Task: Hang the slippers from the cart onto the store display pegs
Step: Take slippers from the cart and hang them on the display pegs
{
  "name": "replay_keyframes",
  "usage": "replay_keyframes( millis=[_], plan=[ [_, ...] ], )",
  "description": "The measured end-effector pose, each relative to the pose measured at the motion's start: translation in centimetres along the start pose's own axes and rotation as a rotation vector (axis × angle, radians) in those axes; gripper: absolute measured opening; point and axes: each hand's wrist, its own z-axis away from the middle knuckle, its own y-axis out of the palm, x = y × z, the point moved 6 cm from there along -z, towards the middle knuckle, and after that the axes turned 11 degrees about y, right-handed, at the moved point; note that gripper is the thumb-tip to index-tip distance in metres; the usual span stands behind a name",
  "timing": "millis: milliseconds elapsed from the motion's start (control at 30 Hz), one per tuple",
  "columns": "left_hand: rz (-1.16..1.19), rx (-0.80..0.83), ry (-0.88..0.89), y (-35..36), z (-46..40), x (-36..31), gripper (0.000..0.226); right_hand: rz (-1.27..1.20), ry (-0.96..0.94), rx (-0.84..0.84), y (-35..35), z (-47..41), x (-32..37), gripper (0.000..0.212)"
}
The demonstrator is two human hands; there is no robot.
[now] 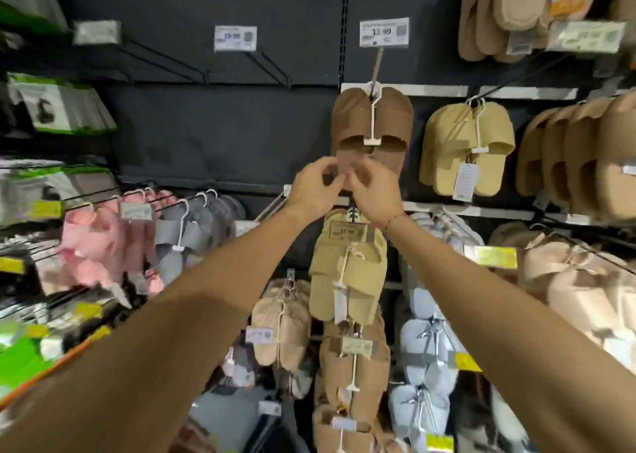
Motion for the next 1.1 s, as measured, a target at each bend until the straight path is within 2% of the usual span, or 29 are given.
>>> replay_keyframes(
  millis=[100, 233, 333, 400, 467, 500, 600, 733, 800, 867, 933, 1033, 1100],
  plan=[
    [-0.099, 0.122, -0.038, -2.1, 11.1, -0.1, 0.046, 0.168, -0.051, 0.097, 1.8, 11.5, 1.4, 0.029],
    [-0.298, 0.325, -0.137, -3.8, 27.8, 1.5, 0.042, 0.225, -0.095, 0.289, 5.2, 28.2, 2.4, 0.032],
    [-0.273, 0.423, -0.224, -4.7, 38.9, 0.9, 0.041, 0.263, -0.011, 0.458, 8.1, 38.8, 1.6, 0.034],
    [-0.253, 0.468, -0.271, -4.9, 44.9, 1.3, 0.039, 0.253, 0.023, 0.548, 9.8, 44.8, 1.1, 0.027],
    [-0.242, 0.483, -0.326, -5.4, 50.1, 1.8, 0.039, 0.236, 0.04, 0.632, 11.0, 50.0, 0.6, 0.016],
    [-0.239, 0.496, -0.362, -5.6, 52.7, 2.1, 0.039, 0.236, 0.052, 0.679, 11.7, 52.4, 0.0, 0.017],
    [-0.318, 0.578, -0.448, -5.5, 59.7, 3.7, 0.04, 0.221, 0.15, 0.827, 13.1, 58.4, -1.8, 0.028],
    [-0.416, 0.751, -0.715, -4.1, 67.7, 7.4, 0.066, 0.207, 0.312, 0.974, 13.7, 63.7, -4.0, 0.047],
    [-0.381, 0.81, -0.855, -3.5, 70.9, 8.4, 0.07, 0.237, 0.381, 1.006, 14.1, 65.4, -5.8, 0.054],
    [-0.337, 0.788, -0.915, -3.2, 72.5, 8.8, 0.063, 0.25, 0.461, 1.043, 14.7, 66.8, -7.5, 0.049],
    [-0.265, 0.687, -0.946, -2.6, 73.0, 9.6, 0.05, 0.234, 0.51, 1.06, 15.4, 67.4, -8.9, 0.05],
    [-0.164, 0.519, -1.03, -2.3, 73.4, 10.5, 0.033, 0.242, 0.508, 1.058, 16.3, 67.8, -10.1, 0.051],
    [-0.124, 0.45, -1.063, -2.3, 73.7, 10.8, 0.026, 0.227, 0.496, 1.04, 16.9, 67.5, -10.5, 0.043]
  ],
)
